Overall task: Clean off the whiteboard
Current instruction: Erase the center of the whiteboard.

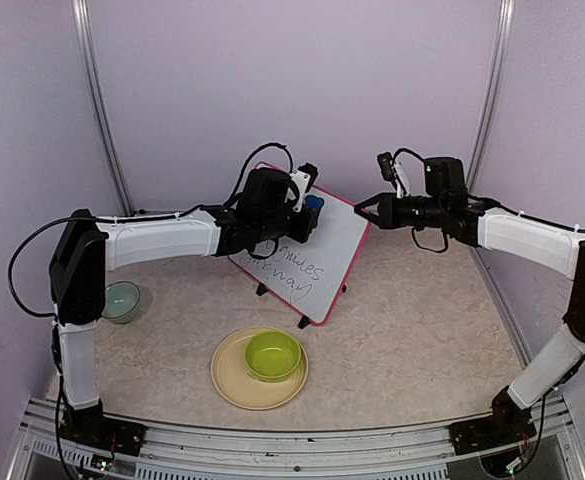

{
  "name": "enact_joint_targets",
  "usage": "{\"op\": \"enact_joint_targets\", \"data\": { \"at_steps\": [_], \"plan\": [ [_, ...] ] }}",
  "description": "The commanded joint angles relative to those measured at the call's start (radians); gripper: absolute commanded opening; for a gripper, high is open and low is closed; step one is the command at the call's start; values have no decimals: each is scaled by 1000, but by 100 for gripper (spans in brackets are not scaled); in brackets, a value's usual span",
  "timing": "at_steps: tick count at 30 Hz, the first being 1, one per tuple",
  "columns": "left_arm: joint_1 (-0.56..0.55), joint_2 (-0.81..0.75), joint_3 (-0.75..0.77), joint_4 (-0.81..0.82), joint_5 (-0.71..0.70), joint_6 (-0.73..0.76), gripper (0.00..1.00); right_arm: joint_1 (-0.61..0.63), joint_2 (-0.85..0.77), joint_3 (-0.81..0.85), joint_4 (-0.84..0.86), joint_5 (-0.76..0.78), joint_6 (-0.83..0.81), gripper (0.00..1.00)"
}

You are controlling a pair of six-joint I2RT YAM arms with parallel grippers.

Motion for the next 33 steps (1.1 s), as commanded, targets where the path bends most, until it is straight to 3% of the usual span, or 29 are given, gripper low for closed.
{"op": "enact_joint_targets", "data": {
  "at_steps": [1,9,25,33],
  "plan": [
    [1,-1,4,-24,-49,13,4,41,-12,-2,-54,-186,-62,0],
    [91,72,137,-132,-105,4,3,41,-17,-2,-58,-185,-64,0],
    [304,137,171,-113,-89,47,4,41,-13,-2,-61,-182,-67,0],
    [278,145,216,-107,-92,120,4,41,-10,-2,-59,-181,-67,0]
  ]
}}
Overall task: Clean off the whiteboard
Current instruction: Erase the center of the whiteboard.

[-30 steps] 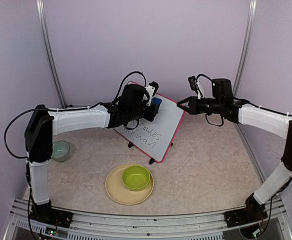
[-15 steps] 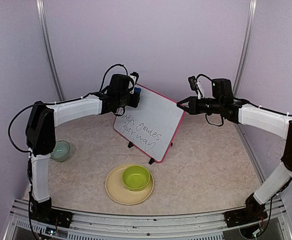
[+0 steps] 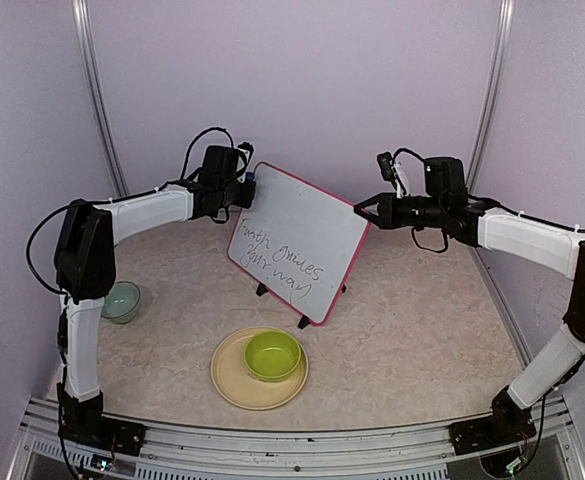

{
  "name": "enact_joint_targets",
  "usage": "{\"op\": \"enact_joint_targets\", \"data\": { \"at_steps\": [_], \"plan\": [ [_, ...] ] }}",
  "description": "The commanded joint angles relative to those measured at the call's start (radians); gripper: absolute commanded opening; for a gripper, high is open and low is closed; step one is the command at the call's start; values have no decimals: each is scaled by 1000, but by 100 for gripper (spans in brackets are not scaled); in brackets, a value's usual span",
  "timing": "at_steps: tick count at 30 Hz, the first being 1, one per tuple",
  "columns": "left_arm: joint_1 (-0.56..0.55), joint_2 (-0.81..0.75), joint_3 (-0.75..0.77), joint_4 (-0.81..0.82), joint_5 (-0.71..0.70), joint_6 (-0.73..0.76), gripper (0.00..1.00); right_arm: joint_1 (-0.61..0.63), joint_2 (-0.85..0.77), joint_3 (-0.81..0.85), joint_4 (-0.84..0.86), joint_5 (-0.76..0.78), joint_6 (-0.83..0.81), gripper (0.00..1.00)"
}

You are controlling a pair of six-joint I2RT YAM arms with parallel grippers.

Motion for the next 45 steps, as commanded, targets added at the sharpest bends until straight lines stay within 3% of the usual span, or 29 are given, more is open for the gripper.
{"op": "enact_joint_targets", "data": {
  "at_steps": [1,26,45],
  "plan": [
    [-38,17,27,11,15,48,4,41,-8,-3,-58,-177,-68,0],
    [-247,-35,-91,83,55,63,3,42,-24,-16,-57,-178,-73,0],
    [-384,-94,-141,77,91,-50,4,44,-30,-18,-53,-183,-74,0]
  ]
}}
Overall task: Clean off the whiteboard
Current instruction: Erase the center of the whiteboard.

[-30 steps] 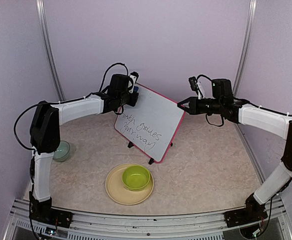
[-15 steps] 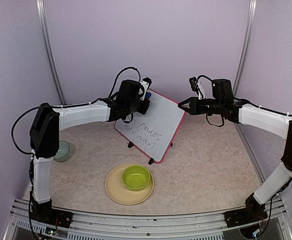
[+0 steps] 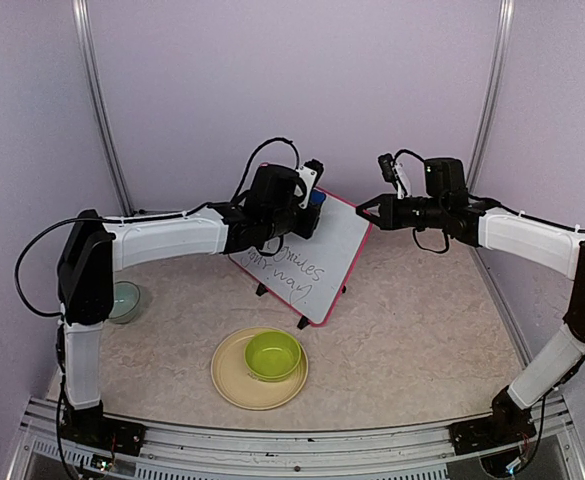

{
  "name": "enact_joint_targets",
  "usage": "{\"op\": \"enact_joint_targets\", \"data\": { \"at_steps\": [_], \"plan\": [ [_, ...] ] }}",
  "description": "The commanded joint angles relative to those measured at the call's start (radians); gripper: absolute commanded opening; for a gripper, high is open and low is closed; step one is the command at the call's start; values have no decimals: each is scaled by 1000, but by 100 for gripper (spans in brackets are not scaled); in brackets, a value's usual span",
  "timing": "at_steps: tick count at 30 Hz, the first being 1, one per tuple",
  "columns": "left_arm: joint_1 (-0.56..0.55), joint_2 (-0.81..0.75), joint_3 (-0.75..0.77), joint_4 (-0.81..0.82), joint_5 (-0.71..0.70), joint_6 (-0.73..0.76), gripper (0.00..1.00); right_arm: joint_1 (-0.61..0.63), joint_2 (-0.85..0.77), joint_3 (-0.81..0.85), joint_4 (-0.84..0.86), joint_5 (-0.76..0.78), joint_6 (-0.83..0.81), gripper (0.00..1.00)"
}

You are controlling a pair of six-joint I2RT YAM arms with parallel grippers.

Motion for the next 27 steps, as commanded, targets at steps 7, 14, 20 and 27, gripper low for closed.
{"op": "enact_joint_targets", "data": {
  "at_steps": [7,14,20,27],
  "plan": [
    [-111,-2,-49,-14,88,-56,4,48,-28,-18,-31,-204,-71,0],
    [-124,-47,-83,21,114,-89,3,49,-31,-18,-32,-205,-70,0],
    [-119,-81,-93,8,54,-108,3,49,-28,-14,-32,-206,-70,0],
    [11,-222,-208,25,-16,-149,4,49,-26,-13,-32,-202,-74,0]
  ]
}}
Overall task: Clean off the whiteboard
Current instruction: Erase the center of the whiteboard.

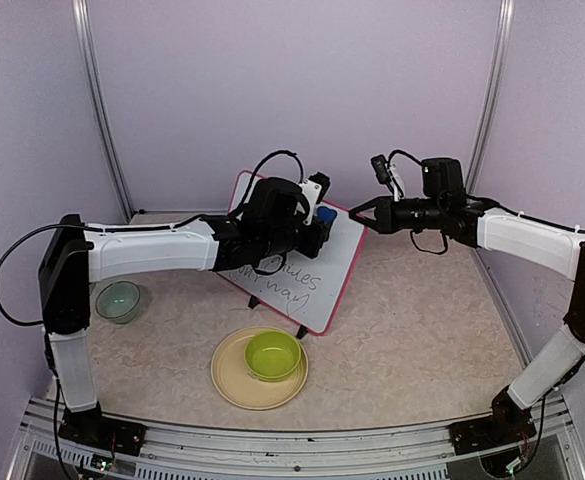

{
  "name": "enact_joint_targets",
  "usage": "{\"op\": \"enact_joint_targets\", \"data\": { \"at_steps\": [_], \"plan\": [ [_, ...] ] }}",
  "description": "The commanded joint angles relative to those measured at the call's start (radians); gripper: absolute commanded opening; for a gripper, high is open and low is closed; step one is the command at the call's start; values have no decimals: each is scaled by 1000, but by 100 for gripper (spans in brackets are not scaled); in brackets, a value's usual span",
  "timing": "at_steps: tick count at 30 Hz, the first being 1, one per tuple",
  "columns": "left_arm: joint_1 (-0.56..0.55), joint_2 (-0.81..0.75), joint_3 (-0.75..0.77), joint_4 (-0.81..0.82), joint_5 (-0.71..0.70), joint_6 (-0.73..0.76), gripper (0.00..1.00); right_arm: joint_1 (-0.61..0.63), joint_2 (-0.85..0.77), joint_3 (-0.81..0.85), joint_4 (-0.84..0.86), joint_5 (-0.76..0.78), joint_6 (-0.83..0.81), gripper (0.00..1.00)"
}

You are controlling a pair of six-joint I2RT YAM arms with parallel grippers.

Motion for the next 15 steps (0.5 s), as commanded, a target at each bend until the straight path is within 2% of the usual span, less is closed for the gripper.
{"op": "enact_joint_targets", "data": {
  "at_steps": [1,7,15],
  "plan": [
    [127,-119,-64,5,-67,-36,4,34,-23,-13,-36,-106,-40,0],
    [281,-150,-79,-31,-105,-10,4,35,-21,-7,-32,-114,-39,0],
    [353,-194,-159,-25,-138,-7,4,35,-33,-18,-33,-89,-41,0]
  ]
}}
